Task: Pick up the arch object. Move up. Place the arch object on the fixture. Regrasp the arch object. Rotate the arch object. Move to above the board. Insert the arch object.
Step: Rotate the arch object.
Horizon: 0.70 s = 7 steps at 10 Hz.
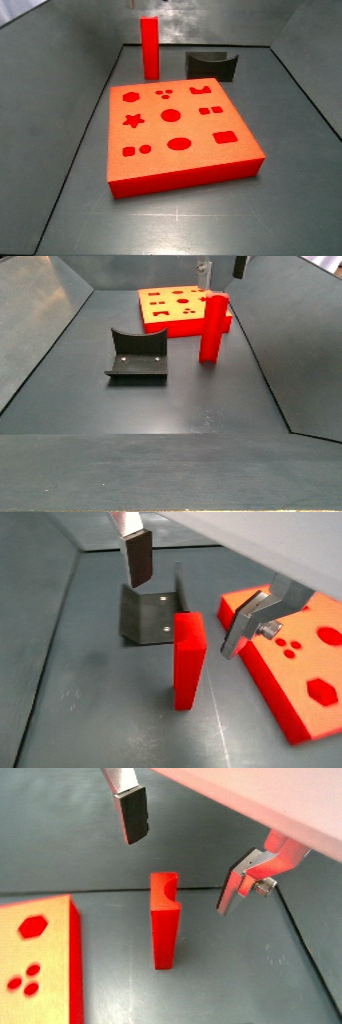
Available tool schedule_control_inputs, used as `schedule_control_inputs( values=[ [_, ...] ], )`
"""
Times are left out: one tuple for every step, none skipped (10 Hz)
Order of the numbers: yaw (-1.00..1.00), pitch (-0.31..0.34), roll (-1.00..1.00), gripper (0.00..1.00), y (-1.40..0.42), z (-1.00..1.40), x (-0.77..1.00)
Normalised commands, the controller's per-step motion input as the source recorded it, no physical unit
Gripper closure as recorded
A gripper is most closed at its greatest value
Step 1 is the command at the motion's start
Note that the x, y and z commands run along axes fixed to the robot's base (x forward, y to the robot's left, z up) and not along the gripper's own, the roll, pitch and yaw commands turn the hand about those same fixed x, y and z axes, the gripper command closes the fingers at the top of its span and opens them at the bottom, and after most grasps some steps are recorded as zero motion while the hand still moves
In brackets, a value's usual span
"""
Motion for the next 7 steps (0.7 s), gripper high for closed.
schedule_control_inputs(
  values=[
    [1.0,0.005,0.0,0.0,0.01,-0.03,0.04],
    [1.0,0.006,0.0,0.0,0.01,-0.03,0.04],
    [1.0,0.006,0.0,0.0,0.01,-0.03,0.04],
    [1.0,0.006,0.0,0.0,0.01,-0.03,0.04],
    [1.0,0.006,0.0,0.0,0.01,-0.03,0.04],
    [1.0,0.006,0.0,0.0,0.01,-0.03,0.04],
    [1.0,0.007,0.0,0.0,0.01,-0.03,0.04]
  ],
)
